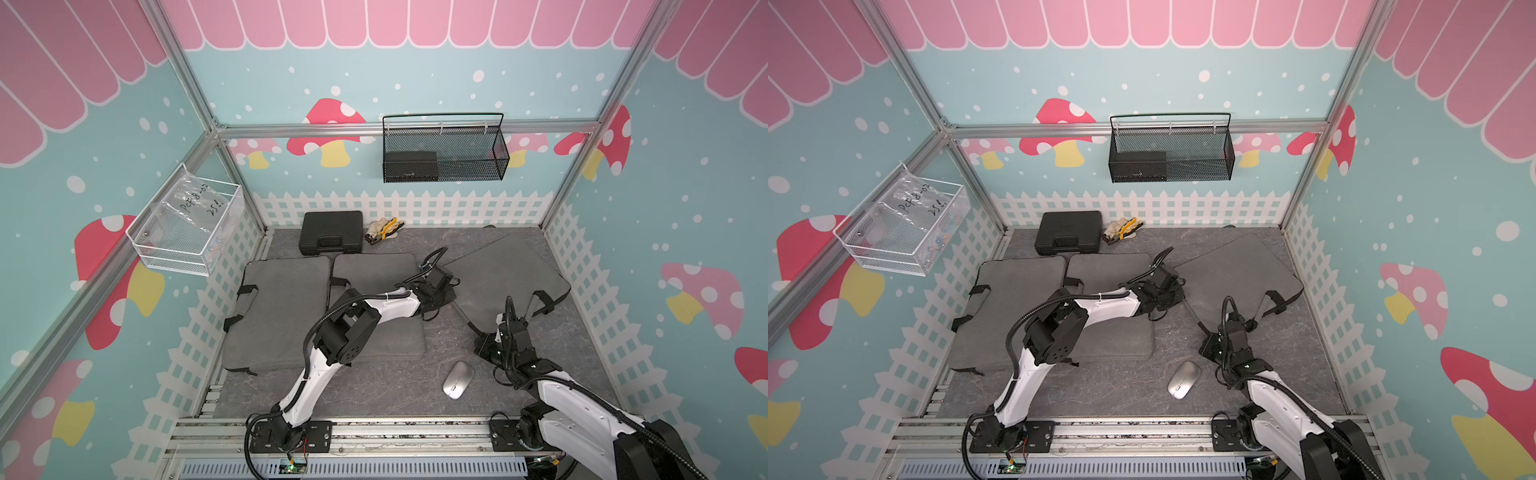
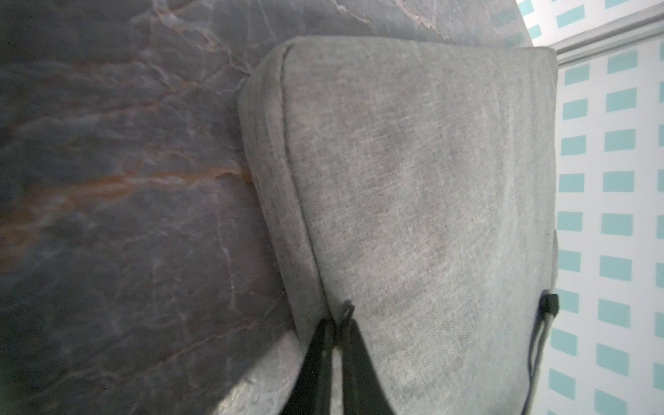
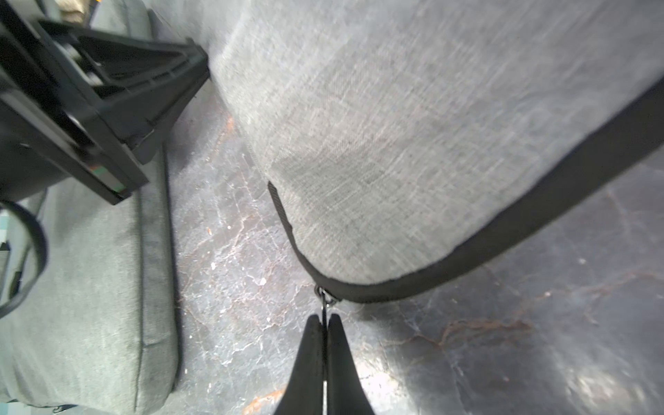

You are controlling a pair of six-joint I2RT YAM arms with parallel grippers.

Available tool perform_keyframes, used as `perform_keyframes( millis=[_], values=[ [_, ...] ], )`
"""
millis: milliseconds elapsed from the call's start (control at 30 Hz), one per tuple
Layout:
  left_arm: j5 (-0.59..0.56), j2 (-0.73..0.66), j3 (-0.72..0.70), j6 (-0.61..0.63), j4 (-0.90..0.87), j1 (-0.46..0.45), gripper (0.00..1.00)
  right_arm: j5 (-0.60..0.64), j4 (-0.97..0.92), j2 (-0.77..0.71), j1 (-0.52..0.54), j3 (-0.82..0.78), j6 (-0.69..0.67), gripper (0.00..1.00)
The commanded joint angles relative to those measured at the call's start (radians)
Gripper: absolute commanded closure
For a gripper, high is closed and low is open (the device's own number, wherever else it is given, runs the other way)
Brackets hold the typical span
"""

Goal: Put the mouse into the laptop bag
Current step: Unzip the zipper on the zippered laptop bag.

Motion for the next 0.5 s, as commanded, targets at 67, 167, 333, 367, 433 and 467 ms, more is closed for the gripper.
perform_keyframes(
  millis=[67,167,333,367,433,467],
  values=[
    [-0.065,-0.081,-0.127,-0.009,-0.039,-0.014,0.44,-0.001,0.016,-0.007,0.011,0.033,-0.013,1.00],
    [-0.076,-0.120,-0.176,-0.011,-0.008,-0.015,0.37,0.015,-0.011,-0.024,0.009,0.038,-0.019,1.00],
    [-0.015,-0.022,-0.058,0.003,-0.025,-0.014,0.34,-0.005,-0.016,-0.035,0.010,0.039,-0.019,1.00],
    [-0.005,0.009,-0.018,0.008,-0.034,-0.014,0.34,-0.005,-0.015,-0.037,0.010,0.035,-0.016,1.00],
    [0.011,0.066,0.061,0.017,-0.051,-0.013,0.38,-0.006,-0.012,-0.034,0.010,0.033,-0.015,1.00],
    [0.019,0.091,0.096,0.020,-0.071,-0.013,0.43,-0.007,-0.011,-0.031,0.009,0.034,-0.014,1.00]
  ],
)
